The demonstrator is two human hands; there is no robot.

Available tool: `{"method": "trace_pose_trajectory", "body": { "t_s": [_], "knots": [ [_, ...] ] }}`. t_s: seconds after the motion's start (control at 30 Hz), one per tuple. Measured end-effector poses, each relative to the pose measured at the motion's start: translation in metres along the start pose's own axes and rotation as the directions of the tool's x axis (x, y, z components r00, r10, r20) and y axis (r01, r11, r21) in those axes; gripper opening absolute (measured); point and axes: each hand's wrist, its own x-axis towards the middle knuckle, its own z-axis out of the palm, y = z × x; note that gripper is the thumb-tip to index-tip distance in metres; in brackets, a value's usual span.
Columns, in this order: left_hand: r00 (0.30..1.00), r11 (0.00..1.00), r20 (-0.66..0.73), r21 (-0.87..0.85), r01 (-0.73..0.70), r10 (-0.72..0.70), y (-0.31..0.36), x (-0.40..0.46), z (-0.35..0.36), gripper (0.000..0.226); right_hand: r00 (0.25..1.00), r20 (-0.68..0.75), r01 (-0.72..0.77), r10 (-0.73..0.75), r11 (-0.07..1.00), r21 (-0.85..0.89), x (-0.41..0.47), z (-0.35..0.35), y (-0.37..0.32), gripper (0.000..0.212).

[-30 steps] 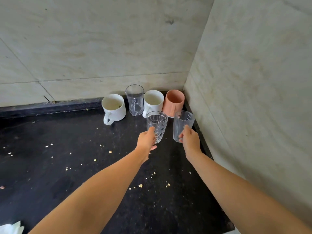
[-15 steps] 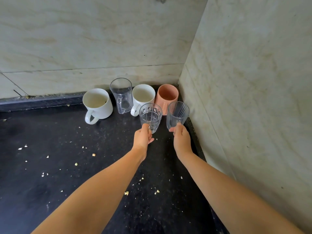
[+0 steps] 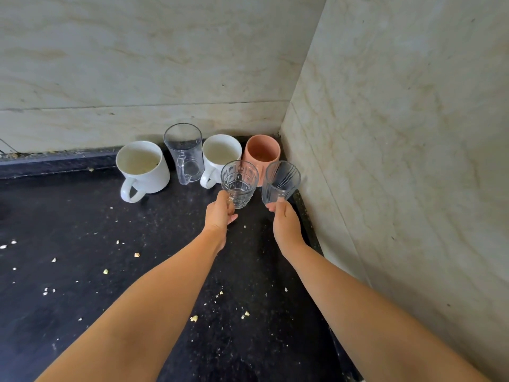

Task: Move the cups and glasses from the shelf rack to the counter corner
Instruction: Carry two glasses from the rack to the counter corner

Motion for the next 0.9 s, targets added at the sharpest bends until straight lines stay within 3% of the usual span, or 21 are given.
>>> {"method": "trace_pose_trajectory", "body": {
  "t_s": [0.3,0.43,0.53,0.63,0.7,0.77,0.83,0.9],
  "knots": [
    [0.999,0.968,-0.030,0.249,-0.024,0.032,0.009,-0.022,-0.022,0.026,0.998,-0.020,-0.060,0.058,0.993,-0.104,-0.006,-0.012,-0.005,0.044],
    [0.990,0.932,-0.060,0.350,-0.097,0.125,0.026,-0.041,-0.032,0.038,0.992,-0.114,-0.063,0.044,0.984,-0.168,-0.017,-0.021,-0.021,0.036],
    [0.965,0.855,-0.029,0.471,-0.218,0.262,0.047,-0.063,-0.037,0.034,0.982,-0.166,0.042,-0.094,0.956,-0.290,-0.031,-0.028,-0.043,0.038],
    [0.921,0.685,0.049,0.653,-0.323,0.388,0.066,-0.081,-0.035,0.032,0.945,-0.133,0.193,-0.299,0.837,-0.512,-0.045,-0.032,-0.062,0.044],
    [0.873,0.542,0.135,0.736,-0.406,0.470,0.071,-0.096,-0.035,0.033,0.895,-0.030,0.314,-0.444,0.678,-0.665,-0.058,-0.035,-0.070,0.046],
    [0.803,0.306,0.243,0.833,-0.460,0.545,0.073,-0.108,-0.038,0.036,0.855,0.094,0.394,-0.511,0.521,-0.757,-0.069,-0.035,-0.074,0.049],
    [0.736,0.032,0.339,0.898,-0.439,0.586,0.073,-0.117,-0.045,0.039,0.837,0.177,0.435,-0.518,0.434,-0.789,-0.079,-0.031,-0.076,0.050],
    [0.687,-0.145,0.398,0.906,-0.397,0.608,0.074,-0.128,-0.056,0.039,0.805,0.255,0.490,-0.536,0.357,-0.795,-0.090,-0.024,-0.082,0.048]
  ]
}}
